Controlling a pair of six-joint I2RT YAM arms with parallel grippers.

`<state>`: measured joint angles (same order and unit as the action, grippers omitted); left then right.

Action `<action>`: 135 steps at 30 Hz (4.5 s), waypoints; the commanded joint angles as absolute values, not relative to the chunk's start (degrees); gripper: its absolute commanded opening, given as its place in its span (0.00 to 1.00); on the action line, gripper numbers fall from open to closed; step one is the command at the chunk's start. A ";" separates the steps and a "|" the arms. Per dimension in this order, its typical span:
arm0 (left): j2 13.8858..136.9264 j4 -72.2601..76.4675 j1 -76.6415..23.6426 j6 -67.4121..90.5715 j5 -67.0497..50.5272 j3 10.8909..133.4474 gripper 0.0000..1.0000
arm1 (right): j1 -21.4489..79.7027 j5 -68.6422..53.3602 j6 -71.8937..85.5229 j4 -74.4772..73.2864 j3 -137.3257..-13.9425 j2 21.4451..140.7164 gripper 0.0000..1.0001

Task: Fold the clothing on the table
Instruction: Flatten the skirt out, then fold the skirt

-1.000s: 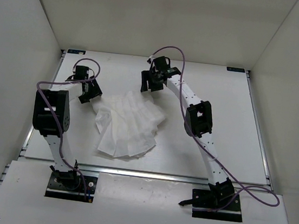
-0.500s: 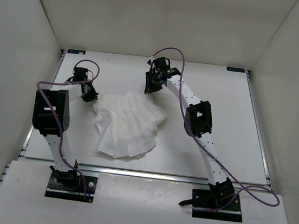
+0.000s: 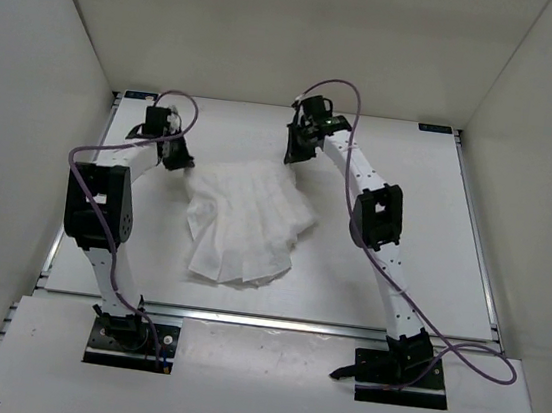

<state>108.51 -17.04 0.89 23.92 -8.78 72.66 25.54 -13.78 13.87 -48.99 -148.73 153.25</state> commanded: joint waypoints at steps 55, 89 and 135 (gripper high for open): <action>95.66 -29.36 -16.87 -5.88 -3.71 105.09 0.00 | 11.68 4.18 1.60 -32.26 -105.18 95.37 0.00; 65.21 -21.99 -17.58 18.79 -10.55 43.95 0.00 | 21.17 -19.24 19.41 -15.13 -43.43 68.47 0.25; 73.12 -7.91 -12.48 39.73 -20.03 42.45 0.00 | 38.58 -24.17 20.74 -1.67 -37.09 74.35 0.20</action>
<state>75.09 -10.00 -12.43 39.09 -17.37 43.46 39.16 -24.80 20.32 -5.52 -34.33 74.78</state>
